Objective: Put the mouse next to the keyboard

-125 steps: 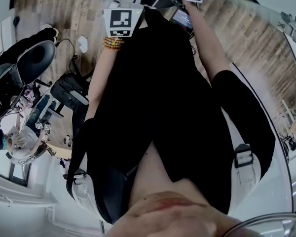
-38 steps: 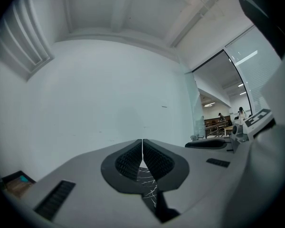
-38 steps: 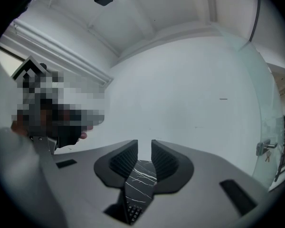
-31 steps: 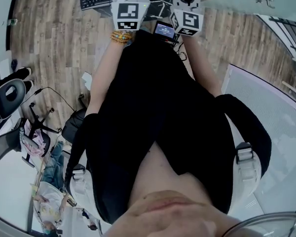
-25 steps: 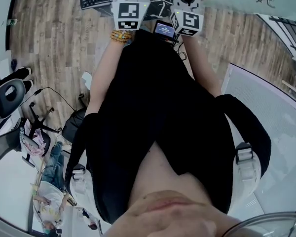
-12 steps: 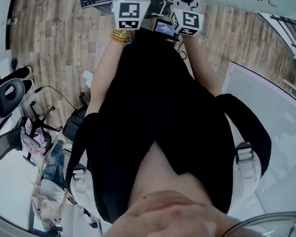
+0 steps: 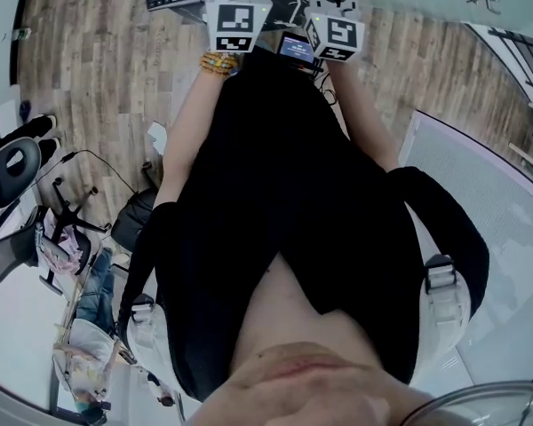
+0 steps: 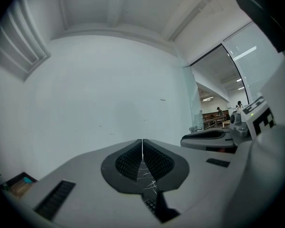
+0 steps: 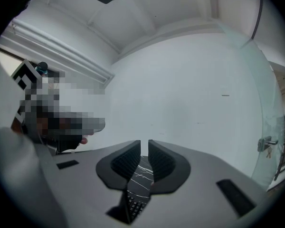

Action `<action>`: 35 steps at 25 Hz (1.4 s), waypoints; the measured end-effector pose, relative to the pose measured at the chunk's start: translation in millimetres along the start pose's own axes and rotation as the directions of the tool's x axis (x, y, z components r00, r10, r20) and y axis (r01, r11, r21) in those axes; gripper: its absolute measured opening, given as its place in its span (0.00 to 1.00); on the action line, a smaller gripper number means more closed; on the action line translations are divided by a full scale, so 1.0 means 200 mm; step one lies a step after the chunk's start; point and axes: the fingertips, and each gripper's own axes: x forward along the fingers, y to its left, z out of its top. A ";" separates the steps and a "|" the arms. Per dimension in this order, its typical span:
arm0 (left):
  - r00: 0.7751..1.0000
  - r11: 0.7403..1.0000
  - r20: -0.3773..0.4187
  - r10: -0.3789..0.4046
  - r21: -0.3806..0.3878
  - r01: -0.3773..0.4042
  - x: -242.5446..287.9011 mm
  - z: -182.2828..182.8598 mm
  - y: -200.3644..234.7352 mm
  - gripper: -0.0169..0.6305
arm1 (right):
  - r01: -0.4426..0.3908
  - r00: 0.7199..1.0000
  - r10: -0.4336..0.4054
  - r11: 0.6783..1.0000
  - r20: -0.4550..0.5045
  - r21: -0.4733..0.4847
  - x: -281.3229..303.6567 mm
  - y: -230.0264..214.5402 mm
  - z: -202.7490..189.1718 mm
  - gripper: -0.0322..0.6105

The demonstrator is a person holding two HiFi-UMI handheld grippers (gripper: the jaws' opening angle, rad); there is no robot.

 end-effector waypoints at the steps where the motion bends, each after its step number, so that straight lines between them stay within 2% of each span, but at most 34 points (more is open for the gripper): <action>1: 1.000 1.000 0.003 0.000 -0.001 0.000 0.00 0.00 0.00 0.05 | -0.004 1.000 0.004 1.000 -0.001 -0.001 0.00 0.01 0.00 0.15; 12: 1.000 1.000 0.010 0.012 0.000 -0.012 0.00 0.01 0.01 0.05 | -0.041 0.999 0.041 0.999 -0.010 -0.006 0.03 0.05 0.00 0.14; 35: 1.000 1.000 -0.008 0.020 -0.006 -0.020 0.01 -0.03 0.00 0.05 | -0.057 0.998 0.057 0.998 -0.025 0.000 0.03 0.04 -0.01 0.13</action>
